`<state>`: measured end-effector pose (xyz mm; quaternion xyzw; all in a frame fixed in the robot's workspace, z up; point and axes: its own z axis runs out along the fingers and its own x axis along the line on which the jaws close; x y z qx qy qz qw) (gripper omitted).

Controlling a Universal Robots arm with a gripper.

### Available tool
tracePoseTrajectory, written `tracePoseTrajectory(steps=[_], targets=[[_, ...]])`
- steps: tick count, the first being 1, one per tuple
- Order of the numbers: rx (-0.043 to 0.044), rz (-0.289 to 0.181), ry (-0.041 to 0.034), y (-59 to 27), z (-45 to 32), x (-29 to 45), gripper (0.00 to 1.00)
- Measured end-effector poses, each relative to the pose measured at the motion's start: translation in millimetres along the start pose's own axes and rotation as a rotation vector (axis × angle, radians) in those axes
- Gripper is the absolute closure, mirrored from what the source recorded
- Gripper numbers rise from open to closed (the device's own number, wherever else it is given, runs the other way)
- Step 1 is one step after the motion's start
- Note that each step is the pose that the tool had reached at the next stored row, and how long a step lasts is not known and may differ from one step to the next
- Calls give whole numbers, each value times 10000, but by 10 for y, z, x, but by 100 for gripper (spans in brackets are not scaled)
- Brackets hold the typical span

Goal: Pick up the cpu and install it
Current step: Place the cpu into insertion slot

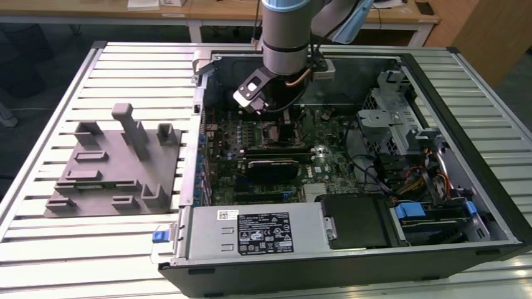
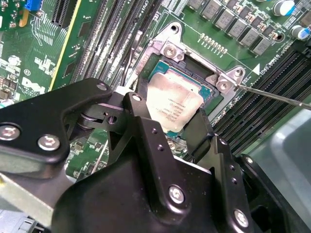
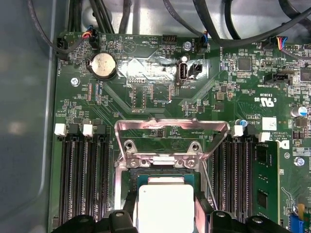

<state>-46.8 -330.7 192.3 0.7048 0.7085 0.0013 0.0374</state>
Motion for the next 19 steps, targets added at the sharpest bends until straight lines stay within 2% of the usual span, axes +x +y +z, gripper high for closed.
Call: tracePoseTrajectory(steps=[19], targets=[[0, 0, 9, 10, 12, 24, 46]])
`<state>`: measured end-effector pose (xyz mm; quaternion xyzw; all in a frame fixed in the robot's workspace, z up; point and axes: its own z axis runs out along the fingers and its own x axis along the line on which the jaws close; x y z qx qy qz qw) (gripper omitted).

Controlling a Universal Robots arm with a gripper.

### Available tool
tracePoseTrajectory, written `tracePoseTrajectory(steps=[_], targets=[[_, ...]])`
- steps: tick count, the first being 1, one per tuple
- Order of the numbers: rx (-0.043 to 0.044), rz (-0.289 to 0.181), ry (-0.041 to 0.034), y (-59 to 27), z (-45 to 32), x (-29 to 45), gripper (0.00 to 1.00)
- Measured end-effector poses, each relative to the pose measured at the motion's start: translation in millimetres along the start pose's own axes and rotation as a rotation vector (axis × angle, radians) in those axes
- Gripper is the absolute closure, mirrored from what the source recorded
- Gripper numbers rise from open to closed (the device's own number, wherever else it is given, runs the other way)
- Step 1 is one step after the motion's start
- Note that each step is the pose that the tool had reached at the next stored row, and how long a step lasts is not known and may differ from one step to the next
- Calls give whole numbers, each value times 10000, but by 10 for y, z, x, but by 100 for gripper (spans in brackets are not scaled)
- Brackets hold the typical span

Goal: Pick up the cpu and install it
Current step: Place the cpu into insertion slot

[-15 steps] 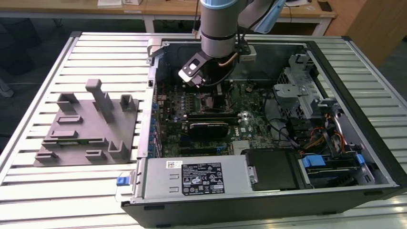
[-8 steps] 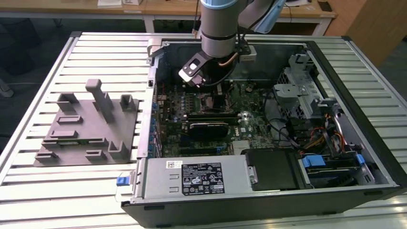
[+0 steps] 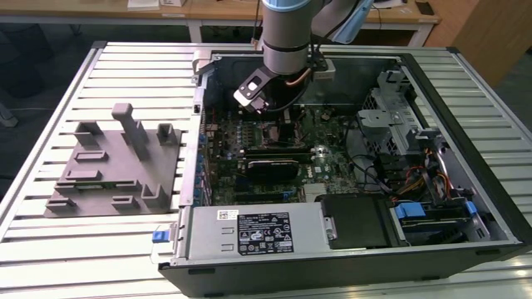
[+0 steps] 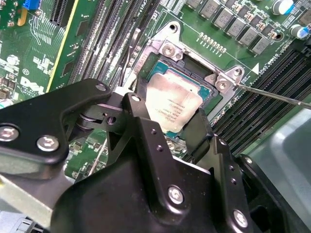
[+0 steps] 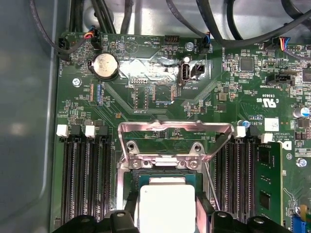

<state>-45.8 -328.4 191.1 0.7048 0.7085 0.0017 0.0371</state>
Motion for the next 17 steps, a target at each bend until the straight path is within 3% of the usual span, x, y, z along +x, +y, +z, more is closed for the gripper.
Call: tracePoseTrajectory(steps=[17], targets=[[-10, 0, 16, 14, 7, 7, 45]])
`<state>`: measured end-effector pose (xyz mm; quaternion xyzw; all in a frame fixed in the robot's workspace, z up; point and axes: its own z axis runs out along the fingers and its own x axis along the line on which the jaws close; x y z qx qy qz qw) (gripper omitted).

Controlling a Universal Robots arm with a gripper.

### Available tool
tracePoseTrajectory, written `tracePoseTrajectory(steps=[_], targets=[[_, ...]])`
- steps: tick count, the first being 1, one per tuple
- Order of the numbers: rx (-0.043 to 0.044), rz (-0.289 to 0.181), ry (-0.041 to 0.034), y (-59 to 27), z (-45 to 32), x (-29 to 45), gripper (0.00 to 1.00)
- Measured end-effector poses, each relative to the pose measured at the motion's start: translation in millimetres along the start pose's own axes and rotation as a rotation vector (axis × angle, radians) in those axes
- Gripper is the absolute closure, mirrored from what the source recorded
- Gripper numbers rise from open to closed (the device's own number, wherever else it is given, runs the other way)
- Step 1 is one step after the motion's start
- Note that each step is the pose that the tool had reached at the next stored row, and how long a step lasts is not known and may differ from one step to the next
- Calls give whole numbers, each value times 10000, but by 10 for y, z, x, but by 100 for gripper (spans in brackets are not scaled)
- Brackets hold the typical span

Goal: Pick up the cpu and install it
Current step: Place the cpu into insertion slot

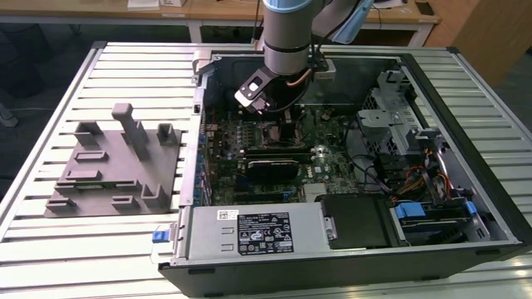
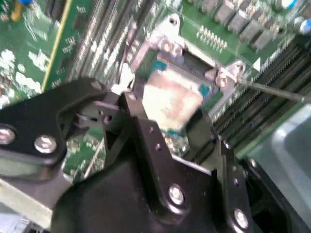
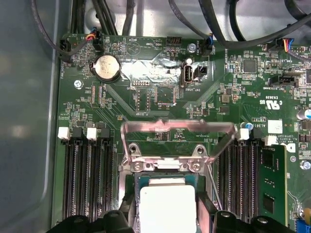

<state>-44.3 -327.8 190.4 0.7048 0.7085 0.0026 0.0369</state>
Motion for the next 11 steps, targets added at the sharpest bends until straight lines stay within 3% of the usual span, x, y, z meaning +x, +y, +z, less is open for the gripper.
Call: tracePoseTrajectory(steps=[1, 11], targets=[[5, 0, -7, -1, -3, -2, 39], [7, 1, -11, -1, -14, -4, 39]])
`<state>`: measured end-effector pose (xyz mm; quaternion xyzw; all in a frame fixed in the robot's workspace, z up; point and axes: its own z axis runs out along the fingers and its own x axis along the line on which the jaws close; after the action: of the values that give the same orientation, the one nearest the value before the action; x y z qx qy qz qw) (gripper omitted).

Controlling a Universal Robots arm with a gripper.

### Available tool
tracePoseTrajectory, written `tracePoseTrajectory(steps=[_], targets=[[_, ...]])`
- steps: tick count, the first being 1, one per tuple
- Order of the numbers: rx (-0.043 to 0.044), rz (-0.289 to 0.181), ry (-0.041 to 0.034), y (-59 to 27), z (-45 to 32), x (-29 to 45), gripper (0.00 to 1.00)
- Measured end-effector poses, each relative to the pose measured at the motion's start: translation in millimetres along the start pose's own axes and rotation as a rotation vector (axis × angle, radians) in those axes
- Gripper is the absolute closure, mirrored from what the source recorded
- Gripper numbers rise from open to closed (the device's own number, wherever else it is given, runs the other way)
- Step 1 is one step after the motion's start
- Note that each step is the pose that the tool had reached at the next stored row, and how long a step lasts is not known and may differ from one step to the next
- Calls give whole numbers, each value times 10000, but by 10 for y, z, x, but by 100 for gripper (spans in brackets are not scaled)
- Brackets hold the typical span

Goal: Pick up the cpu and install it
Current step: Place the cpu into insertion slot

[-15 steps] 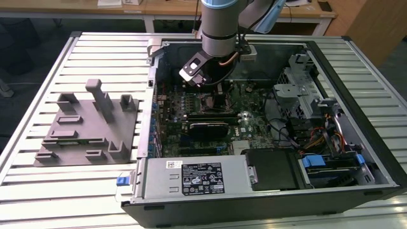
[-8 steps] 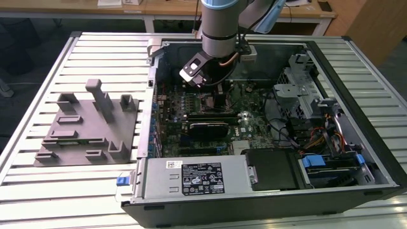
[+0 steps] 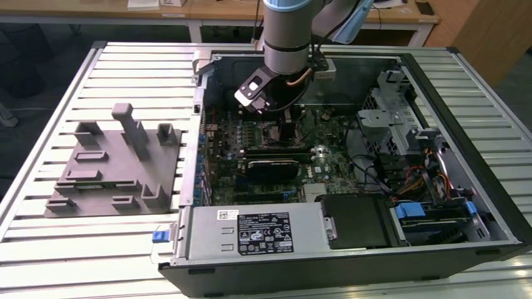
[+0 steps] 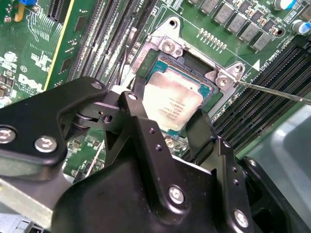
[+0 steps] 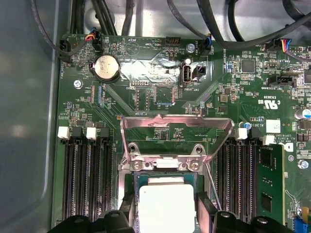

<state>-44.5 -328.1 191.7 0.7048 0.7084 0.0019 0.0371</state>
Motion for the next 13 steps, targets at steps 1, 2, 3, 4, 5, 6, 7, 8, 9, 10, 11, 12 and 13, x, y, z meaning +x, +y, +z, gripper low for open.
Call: tracePoseTrajectory(steps=[1, 2, 3, 4, 5, 6, 7, 8, 9, 10, 11, 12, 13], targets=[[2, 0, -2, 0, -1, 0, 39], [1, 0, -2, 0, -1, 0, 39], [2, -1, -4, 0, -2, 0, 39], [4, -1, -7, 0, -5, -1, 39], [2, -1, -5, 0, -4, -1, 39], [1, -1, -4, 0, -4, 0, 39], [1, -1, -3, 0, -4, 0, 39], [1, 0, -3, 0, -4, 0, 39], [1, 0, -3, 0, -4, 0, 39], [1, 0, -4, 0, -5, -1, 39], [2, -1, -4, 0, -5, -1, 39], [5, -1, -7, 0, -7, -1, 40], [3, 0, -6, 0, -7, -1, 40]])
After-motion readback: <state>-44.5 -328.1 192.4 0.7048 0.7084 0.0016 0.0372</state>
